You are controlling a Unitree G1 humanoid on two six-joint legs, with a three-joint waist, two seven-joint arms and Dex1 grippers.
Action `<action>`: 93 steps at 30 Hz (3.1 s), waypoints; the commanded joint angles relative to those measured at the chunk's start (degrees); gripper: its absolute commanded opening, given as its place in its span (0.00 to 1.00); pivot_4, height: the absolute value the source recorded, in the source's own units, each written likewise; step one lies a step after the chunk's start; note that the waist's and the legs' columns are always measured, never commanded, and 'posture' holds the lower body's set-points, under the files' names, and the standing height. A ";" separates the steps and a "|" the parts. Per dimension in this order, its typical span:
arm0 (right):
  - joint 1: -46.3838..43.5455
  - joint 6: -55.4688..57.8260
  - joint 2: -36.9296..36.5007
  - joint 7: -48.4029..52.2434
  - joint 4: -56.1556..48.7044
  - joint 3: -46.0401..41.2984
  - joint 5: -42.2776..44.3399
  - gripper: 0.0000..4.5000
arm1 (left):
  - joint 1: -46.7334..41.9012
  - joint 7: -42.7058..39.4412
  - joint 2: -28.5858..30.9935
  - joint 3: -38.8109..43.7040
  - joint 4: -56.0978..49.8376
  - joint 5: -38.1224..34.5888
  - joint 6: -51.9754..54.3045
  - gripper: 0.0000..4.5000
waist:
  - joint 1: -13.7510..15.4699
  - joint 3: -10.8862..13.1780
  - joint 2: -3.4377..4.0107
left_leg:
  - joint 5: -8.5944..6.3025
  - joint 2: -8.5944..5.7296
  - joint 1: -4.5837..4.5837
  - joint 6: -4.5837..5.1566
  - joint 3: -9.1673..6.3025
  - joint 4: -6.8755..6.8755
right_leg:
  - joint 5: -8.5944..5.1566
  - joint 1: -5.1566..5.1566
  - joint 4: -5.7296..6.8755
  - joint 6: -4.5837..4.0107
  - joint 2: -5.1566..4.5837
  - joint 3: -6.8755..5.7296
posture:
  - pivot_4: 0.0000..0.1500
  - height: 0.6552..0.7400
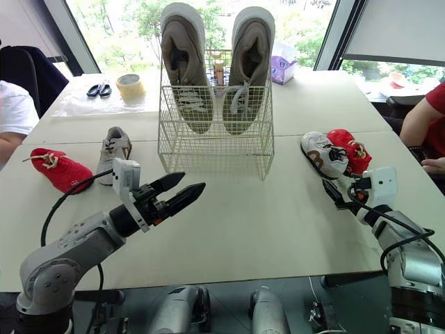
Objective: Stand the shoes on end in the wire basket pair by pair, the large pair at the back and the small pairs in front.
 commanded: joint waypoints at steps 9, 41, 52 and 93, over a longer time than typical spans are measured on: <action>-12.21 -5.58 1.80 4.88 16.96 1.04 -0.04 1.00 | -3.37 2.67 1.85 1.26 -0.76 -6.42 -0.45 1.00 | 0.02 0.00 0.00 | 0.00 0.00 0.04 0.00 0.01 -0.03 | 0.01 0.05 -0.03 0.03 0.02 0.02 | 1.00 0.94; -55.38 -13.75 -6.73 7.50 3.18 5.84 3.10 0.33 | -40.76 -5.01 17.30 14.48 37.41 -34.43 -3.31 1.00 | -1.44 0.19 0.28 | 0.24 -0.04 0.13 -0.44 0.13 -0.44 | 0.03 0.00 -0.08 0.32 0.10 0.05 | 1.00 0.94; -58.27 -11.30 -3.28 27.09 -3.98 18.47 4.74 0.33 | -51.58 -14.41 19.28 12.65 47.23 -28.96 5.99 1.00 | -1.22 0.25 0.20 | 0.26 -0.01 0.08 -0.47 0.12 -0.43 | 0.04 -0.03 -0.07 0.33 0.09 0.05 | 1.00 0.94; -46.18 15.19 32.55 -18.43 -13.85 -3.21 52.52 0.98 | -46.51 -8.37 -3.28 23.78 35.27 -23.32 -2.22 0.05 | -1.36 0.25 0.08 | 0.28 0.09 0.04 -0.49 0.02 -0.37 | 0.07 -0.07 0.07 0.30 -0.04 0.03 | 1.00 0.94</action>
